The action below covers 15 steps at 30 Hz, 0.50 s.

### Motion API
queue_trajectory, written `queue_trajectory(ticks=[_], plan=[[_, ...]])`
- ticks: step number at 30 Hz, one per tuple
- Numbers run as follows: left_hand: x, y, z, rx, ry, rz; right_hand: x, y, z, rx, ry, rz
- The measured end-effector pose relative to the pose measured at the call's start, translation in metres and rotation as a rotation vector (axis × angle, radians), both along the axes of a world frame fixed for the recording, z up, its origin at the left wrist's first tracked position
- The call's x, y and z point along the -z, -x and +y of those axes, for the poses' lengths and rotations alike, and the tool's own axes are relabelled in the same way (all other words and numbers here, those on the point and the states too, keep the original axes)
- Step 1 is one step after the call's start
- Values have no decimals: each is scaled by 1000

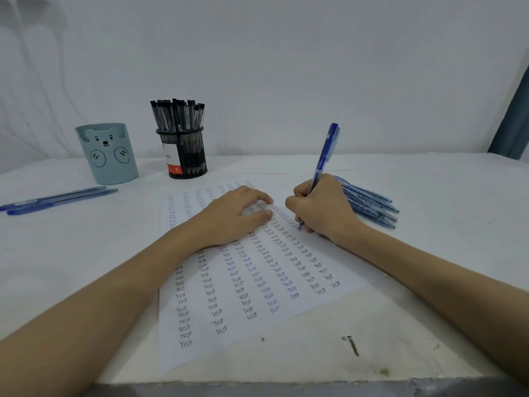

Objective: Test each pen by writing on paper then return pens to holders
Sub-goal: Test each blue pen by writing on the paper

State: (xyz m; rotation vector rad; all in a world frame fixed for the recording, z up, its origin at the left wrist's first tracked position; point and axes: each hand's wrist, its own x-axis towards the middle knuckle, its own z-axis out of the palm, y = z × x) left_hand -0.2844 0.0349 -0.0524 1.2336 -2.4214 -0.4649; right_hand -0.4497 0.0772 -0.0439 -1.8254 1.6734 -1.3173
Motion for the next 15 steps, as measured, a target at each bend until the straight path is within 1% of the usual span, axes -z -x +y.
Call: queue_trajectory(ticks=[6, 15], plan=[[0, 0, 0, 6, 5, -6, -1, 0, 1, 28, -24, -39], [1, 1, -1, 5, 8, -5, -1, -1, 0, 39, -13, -12]])
